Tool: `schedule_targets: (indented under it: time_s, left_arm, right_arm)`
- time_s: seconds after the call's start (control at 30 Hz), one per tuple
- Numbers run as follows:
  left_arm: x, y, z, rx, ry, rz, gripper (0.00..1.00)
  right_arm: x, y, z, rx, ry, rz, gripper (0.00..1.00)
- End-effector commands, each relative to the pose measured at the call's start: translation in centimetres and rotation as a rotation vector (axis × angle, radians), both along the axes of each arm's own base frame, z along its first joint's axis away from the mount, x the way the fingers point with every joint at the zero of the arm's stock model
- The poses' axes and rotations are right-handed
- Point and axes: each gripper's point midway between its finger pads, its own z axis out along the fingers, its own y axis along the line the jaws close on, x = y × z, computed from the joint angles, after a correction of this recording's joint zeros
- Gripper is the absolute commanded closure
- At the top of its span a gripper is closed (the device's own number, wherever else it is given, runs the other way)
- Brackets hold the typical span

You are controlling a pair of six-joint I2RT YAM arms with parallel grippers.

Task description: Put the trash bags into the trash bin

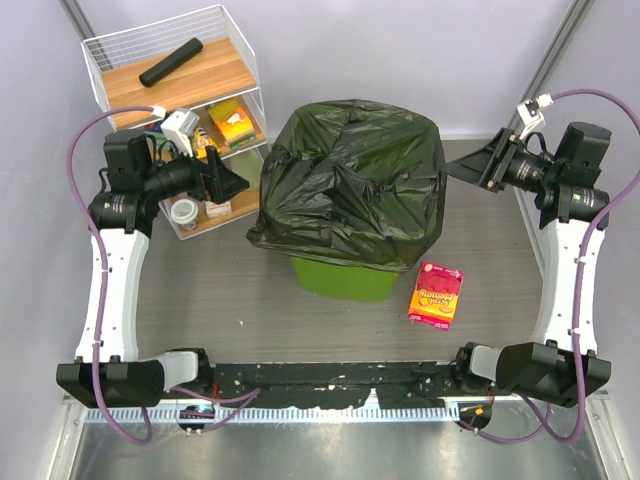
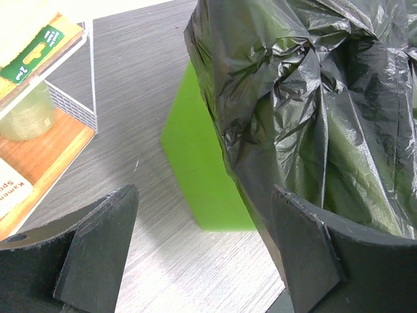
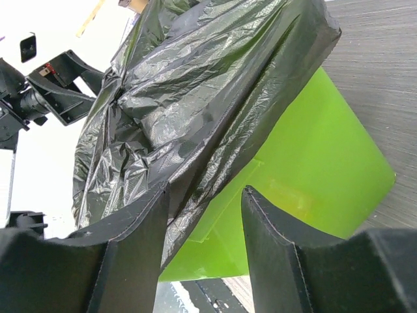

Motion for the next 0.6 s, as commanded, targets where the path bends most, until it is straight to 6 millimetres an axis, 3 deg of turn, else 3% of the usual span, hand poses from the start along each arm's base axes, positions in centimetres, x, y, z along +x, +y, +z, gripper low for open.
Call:
schedule_targets:
  time_s: [0.0,0.23,0.57]
  left_arm:
    - [0.0,-0.2,1.4,-0.005,-0.071,-0.025,0.14]
    - [0.1,-0.4,1.3,-0.014,-0.075,-0.033,0.14]
    - [0.1,-0.5,1.4,-0.024,-0.081,-0.043,0.14]
  right_arm:
    - [-0.6,0.5,1.8,0.018,-0.079,0.045,0.47]
    - [-0.8,0.9,2.1,0.046,-0.087,0.075,0.6]
    - [-0.5,1.3,0.9,0.037,-0.077,0.09,0.52]
